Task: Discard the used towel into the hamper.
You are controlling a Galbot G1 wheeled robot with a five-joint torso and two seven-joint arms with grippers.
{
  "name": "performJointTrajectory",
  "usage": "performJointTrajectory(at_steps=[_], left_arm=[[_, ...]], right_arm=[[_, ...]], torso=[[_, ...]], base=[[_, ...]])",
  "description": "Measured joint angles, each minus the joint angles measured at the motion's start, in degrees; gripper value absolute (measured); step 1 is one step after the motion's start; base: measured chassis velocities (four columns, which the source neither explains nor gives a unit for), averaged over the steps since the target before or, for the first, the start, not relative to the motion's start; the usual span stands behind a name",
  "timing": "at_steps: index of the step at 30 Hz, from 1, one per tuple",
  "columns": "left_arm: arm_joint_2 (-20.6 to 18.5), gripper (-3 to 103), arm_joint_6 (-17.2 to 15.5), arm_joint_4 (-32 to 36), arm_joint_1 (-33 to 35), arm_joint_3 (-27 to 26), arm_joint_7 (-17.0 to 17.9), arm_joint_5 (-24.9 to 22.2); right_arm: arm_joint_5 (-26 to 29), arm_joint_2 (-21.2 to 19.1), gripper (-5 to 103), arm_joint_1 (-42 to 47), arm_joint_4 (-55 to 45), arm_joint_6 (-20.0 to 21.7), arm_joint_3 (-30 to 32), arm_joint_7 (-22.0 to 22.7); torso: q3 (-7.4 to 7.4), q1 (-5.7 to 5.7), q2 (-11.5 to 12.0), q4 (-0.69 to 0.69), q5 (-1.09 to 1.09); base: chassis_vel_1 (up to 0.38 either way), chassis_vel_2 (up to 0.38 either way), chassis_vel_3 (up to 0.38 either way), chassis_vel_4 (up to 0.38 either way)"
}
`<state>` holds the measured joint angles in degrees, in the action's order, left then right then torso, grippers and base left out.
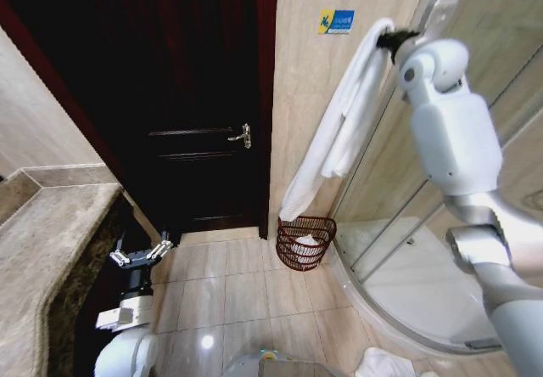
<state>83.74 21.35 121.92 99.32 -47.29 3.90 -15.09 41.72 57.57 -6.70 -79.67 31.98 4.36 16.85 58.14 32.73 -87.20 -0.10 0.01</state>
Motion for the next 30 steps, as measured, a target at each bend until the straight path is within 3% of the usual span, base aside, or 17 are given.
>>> performJointTrajectory(at_steps=[16,25,30], left_arm=[[0.3,100,0.1,0.5,0.2,0.9,-0.6,0.9],[-0.2,100,0.2,-0.4,0.1,1.1,-0.7,0.6],[-0.2,100,0.0,-0.4,-0.3,2.6,-0.7,1.6]], right_arm=[[0.3,-2.4,5,5.9,-3.2,-1.8,1.9,-1.2],[3.4,-8.5,5,4.9,-7.1,-0.2,2.6,-1.1],[4.0,-9.5,5,6.6,-8.3,0.0,2.9,-0.9]], torso=[[0.00,0.00,0.0,0.02,-0.01],[-0.01,-0.01,0.0,-0.01,-0.02],[0.00,0.00,0.0,0.00,0.03]], base=[[0.000,0.000,0.000,0.000],[0.000,0.000,0.000,0.000],[0.000,0.000,0.000,0.000]])
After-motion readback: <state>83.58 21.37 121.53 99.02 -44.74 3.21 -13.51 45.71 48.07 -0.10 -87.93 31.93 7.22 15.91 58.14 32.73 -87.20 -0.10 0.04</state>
